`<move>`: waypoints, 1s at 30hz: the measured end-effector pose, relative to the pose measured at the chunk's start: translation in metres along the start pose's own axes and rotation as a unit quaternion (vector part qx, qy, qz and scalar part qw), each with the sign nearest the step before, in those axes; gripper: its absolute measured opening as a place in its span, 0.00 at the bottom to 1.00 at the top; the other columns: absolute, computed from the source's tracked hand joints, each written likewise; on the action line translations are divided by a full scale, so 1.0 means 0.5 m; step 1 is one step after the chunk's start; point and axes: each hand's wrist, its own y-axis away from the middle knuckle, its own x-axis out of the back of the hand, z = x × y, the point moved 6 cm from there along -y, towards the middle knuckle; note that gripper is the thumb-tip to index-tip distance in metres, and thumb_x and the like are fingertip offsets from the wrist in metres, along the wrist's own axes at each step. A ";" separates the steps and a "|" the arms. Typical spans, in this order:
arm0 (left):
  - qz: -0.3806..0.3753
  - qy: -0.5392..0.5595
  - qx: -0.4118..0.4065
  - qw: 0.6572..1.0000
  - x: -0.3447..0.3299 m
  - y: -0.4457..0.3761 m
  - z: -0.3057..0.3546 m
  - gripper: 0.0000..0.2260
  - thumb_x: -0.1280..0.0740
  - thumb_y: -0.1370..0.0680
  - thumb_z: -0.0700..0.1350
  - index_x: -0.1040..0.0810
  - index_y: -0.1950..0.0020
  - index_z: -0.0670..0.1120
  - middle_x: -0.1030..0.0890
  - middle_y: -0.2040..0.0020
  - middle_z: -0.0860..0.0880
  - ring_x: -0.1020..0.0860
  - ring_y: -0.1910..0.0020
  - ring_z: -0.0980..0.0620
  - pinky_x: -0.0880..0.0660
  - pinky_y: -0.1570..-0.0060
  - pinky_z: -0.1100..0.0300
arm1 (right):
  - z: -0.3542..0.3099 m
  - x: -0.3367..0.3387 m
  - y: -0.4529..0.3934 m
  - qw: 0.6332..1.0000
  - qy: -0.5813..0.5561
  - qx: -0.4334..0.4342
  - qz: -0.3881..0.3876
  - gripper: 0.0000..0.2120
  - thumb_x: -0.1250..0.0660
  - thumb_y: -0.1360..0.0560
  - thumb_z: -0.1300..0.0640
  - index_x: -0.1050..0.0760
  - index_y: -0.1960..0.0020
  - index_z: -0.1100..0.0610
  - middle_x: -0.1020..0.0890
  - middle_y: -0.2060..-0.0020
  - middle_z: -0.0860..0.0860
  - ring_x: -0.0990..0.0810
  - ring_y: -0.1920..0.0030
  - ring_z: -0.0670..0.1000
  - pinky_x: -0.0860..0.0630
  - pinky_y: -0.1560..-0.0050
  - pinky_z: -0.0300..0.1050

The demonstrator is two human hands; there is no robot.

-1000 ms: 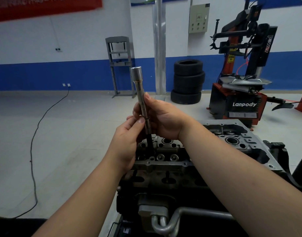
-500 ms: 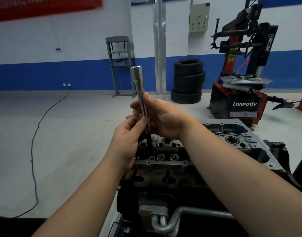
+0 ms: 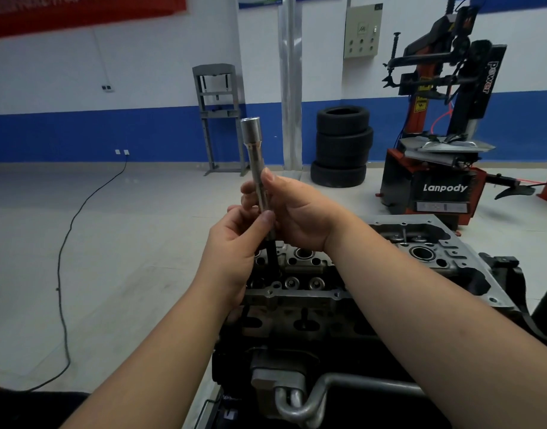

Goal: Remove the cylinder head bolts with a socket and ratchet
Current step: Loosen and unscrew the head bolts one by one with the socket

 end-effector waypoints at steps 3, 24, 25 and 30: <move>0.001 -0.016 0.002 1.000 -0.001 -0.003 -0.005 0.09 0.27 0.27 0.54 0.14 0.50 0.53 0.14 0.51 0.54 0.15 0.46 0.52 0.22 0.44 0.56 | -0.003 0.003 0.000 1.000 -0.004 0.020 -0.005 0.12 0.40 0.20 0.49 0.27 0.51 0.58 0.22 0.57 0.52 0.22 0.46 0.57 0.29 0.36 0.60; -0.015 0.027 0.031 0.999 0.001 -0.003 -0.006 0.09 0.33 0.22 0.53 0.12 0.52 0.55 0.14 0.49 0.51 0.15 0.45 0.51 0.21 0.48 0.59 | 0.002 0.006 -0.002 1.000 0.000 -0.009 0.008 0.17 0.39 0.21 0.42 0.23 0.49 0.56 0.18 0.58 0.49 0.20 0.50 0.52 0.22 0.49 0.48; -0.003 0.020 0.021 1.000 0.002 -0.004 -0.006 0.08 0.30 0.22 0.54 0.13 0.52 0.54 0.15 0.50 0.50 0.15 0.46 0.51 0.20 0.49 0.59 | 0.001 0.005 -0.002 1.000 -0.003 -0.006 0.005 0.17 0.38 0.22 0.42 0.23 0.48 0.56 0.19 0.59 0.49 0.20 0.50 0.52 0.24 0.46 0.50; 0.009 -0.004 0.004 1.000 0.004 -0.004 -0.008 0.08 0.26 0.27 0.53 0.14 0.52 0.52 0.15 0.52 0.53 0.15 0.48 0.51 0.20 0.49 0.60 | -0.003 0.002 0.000 1.000 -0.008 0.020 -0.009 0.11 0.39 0.20 0.49 0.27 0.52 0.57 0.22 0.57 0.52 0.22 0.47 0.57 0.25 0.45 0.52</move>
